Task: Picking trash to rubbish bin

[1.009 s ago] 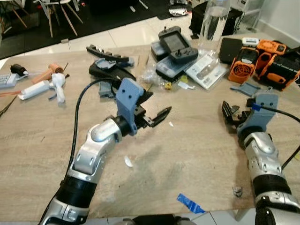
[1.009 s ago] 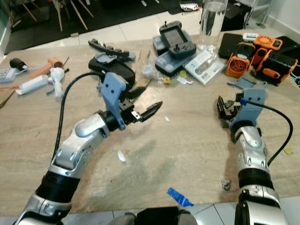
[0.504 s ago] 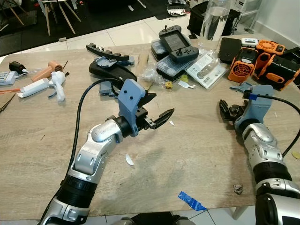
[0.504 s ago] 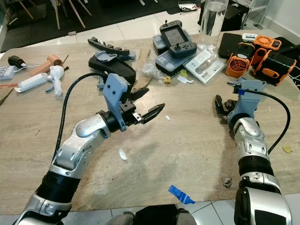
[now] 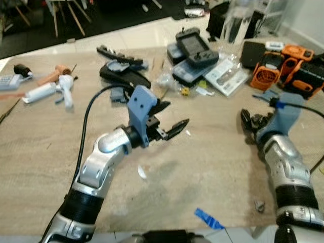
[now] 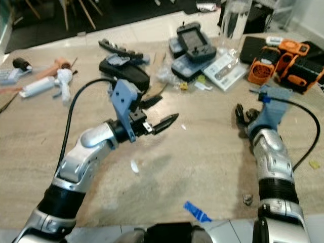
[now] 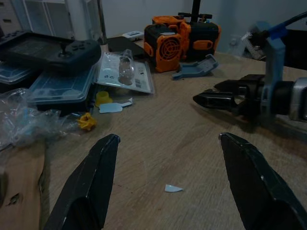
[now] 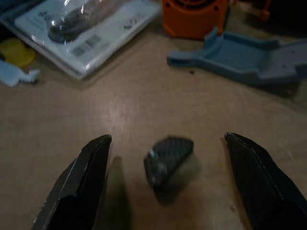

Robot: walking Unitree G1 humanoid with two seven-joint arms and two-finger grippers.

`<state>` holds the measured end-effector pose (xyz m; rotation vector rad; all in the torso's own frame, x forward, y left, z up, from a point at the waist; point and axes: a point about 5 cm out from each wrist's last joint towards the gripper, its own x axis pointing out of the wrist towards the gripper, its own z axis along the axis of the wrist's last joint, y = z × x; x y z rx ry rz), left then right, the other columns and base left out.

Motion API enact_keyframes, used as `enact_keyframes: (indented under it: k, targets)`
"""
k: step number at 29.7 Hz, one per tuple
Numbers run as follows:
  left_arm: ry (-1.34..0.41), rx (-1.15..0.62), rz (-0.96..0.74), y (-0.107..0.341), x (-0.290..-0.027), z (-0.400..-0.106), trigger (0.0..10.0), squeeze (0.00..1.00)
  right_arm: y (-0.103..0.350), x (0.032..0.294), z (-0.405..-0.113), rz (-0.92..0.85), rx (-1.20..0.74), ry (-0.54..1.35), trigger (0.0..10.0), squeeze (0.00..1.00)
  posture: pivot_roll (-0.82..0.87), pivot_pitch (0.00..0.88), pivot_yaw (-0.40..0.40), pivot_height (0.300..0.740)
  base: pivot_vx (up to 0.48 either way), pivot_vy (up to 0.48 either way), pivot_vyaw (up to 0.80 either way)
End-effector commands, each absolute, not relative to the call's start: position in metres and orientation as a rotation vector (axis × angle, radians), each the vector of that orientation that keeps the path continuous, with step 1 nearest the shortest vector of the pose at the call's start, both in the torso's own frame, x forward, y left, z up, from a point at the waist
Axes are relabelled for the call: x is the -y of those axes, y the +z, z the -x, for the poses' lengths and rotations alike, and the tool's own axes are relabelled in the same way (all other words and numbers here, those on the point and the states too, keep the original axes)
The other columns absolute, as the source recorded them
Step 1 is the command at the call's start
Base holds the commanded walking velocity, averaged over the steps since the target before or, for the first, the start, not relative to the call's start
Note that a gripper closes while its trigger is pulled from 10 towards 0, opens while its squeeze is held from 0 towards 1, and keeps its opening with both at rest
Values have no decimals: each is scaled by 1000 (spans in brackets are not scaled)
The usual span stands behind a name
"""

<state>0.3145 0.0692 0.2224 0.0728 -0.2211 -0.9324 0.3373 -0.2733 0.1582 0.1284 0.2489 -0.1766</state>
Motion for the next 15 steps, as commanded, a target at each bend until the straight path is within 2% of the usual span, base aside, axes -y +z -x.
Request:
enact_keyframes:
  k: [1,4,6,10,15]
  targets:
    - [-927,217,-69,222,-70,-314,10000,0,129,269,-320,-128,-403,-187,10000,0,23,255,104,740,0,0,0]
    - [-918,217,-63,223,-70,-314,10000,0,128,269,-316,-96,-411,-190,10000,0,23,255,104,740,0,0,0]
    - [-913,215,-60,223,-70,-315,10000,0,127,271,-308,34,-432,-208,10000,0,21,256,104,740,0,0,0]
    - [-912,214,-59,223,-70,-315,10000,0,128,273,-301,136,-448,-239,10000,0,18,254,107,740,0,0,0]
    - [-905,218,-61,223,-70,-317,10000,0,134,279,-299,161,-435,-282,10000,0,17,254,108,740,0,0,0]
